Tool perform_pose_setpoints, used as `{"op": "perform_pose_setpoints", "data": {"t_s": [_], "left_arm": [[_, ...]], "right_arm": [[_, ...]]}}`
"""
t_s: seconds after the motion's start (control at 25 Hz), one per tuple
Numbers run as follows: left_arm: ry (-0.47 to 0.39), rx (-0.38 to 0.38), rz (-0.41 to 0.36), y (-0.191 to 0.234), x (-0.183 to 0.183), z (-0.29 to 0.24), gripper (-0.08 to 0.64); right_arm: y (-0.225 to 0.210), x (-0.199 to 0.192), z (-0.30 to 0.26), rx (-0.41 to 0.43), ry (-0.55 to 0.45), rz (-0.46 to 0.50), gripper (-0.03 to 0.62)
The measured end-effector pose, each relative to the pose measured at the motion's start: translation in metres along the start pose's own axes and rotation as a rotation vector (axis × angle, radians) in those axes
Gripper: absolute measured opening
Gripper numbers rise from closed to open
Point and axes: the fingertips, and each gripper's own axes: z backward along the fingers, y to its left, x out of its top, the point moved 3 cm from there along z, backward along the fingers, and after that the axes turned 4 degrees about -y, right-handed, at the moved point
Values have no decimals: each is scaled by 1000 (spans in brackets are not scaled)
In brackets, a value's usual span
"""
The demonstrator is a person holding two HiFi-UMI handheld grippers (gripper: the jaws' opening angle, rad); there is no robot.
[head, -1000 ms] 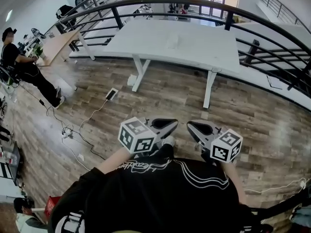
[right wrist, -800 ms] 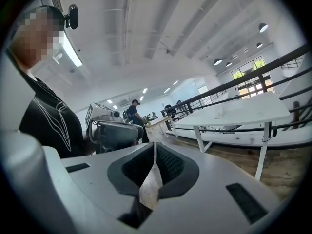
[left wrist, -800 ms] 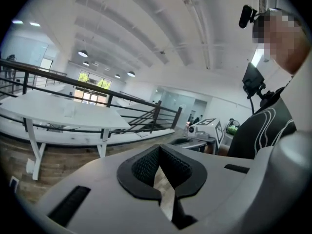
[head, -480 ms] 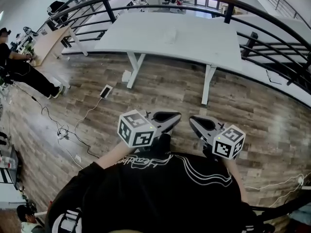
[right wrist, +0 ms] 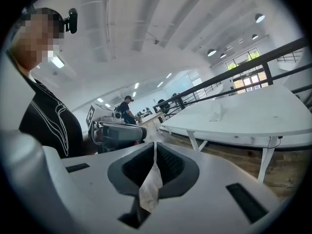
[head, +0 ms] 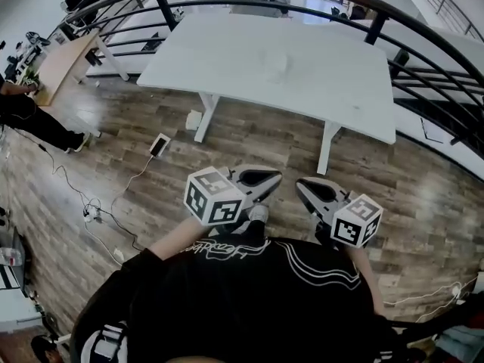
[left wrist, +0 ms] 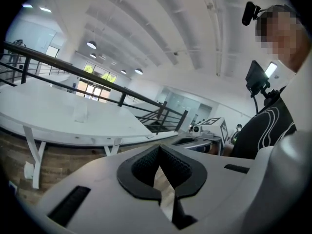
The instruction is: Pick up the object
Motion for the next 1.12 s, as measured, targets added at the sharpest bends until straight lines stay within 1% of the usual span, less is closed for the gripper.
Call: {"op": "perform_pose_setpoints", "data": {"t_s": [0.12,0.24,0.32,0.44,0.52,0.64,0.84,0.96,1.12], "left_arm": [[-1,5,20,60,26,-4,8],[-5,11,33,115,48,-9,8],[-14,8,33,145,63,-12,8],[-18,5,11,179,83,-18,8],[-13,6,0,196,92,-24,8],[-13,7,13,215,100,-30,8],[-10,9,25,232,106,-45,8],[-10,11,51,243,108,-54,8],[11,40,40,258,112,-71,8]], "right_arm": [[-34,27,-50,11,22,7,23],[-65,52,-96,13,39,40,23],[-81,68,-119,13,45,62,23],[-104,85,-144,-5,47,83,23],[-119,94,-152,-26,44,84,23],[-134,104,-160,-35,31,78,23],[-152,106,-164,-37,16,56,23],[-167,105,-169,-29,12,24,23],[-191,108,-175,0,15,3,23]]}}
